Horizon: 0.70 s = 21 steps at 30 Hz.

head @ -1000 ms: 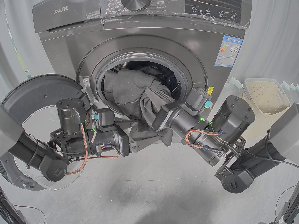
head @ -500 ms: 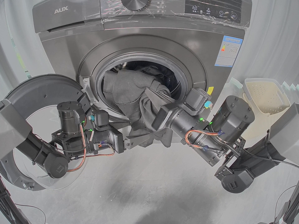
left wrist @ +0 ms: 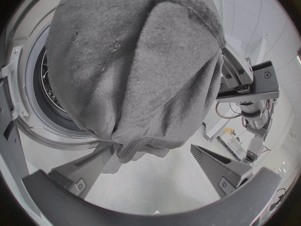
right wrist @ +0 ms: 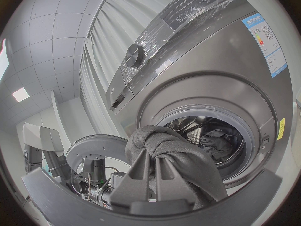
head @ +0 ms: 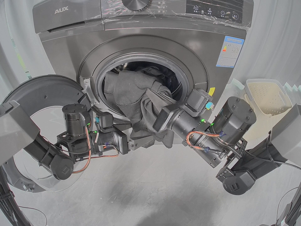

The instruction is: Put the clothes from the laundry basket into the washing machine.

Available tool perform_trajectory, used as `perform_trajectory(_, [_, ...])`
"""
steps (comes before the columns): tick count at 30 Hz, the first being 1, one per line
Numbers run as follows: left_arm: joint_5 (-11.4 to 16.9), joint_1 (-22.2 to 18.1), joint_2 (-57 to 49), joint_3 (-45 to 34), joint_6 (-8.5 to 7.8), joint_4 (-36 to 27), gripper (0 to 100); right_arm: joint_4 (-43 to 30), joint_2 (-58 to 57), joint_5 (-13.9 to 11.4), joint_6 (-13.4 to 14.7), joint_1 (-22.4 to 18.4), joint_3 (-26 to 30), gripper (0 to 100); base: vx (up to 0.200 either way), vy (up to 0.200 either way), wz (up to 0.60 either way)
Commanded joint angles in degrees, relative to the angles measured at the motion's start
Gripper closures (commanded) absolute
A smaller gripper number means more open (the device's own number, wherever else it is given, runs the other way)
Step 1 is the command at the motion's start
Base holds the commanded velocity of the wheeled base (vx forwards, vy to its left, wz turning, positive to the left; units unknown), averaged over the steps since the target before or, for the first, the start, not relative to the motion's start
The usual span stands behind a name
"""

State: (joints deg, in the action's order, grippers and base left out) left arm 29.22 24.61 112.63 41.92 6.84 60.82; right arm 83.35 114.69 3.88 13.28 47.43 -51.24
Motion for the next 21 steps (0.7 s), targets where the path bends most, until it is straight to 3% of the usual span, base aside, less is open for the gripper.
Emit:
perform_trajectory(1, [0.0, 0.8, -0.1, 0.2, 0.63, 0.0, 0, 0.1, 0.4, 0.0, 0.0, 0.0, -0.2, 100, 0.000, 0.000, 0.00])
perform_trajectory(19, [0.0, 1.4, 4.4, 1.3, 0.98, 6.7, 0, 0.2, 0.7, 0.0, 0.0, 0.1, -0.3, 100, 0.000, 0.000, 0.00])
perform_trajectory(21, [0.0, 1.5, 4.3, 1.4, 1.77, 6.9, 0, 0.2, 0.7, 0.0, 0.0, 0.1, -0.3, 100, 0.000, 0.000, 0.00])
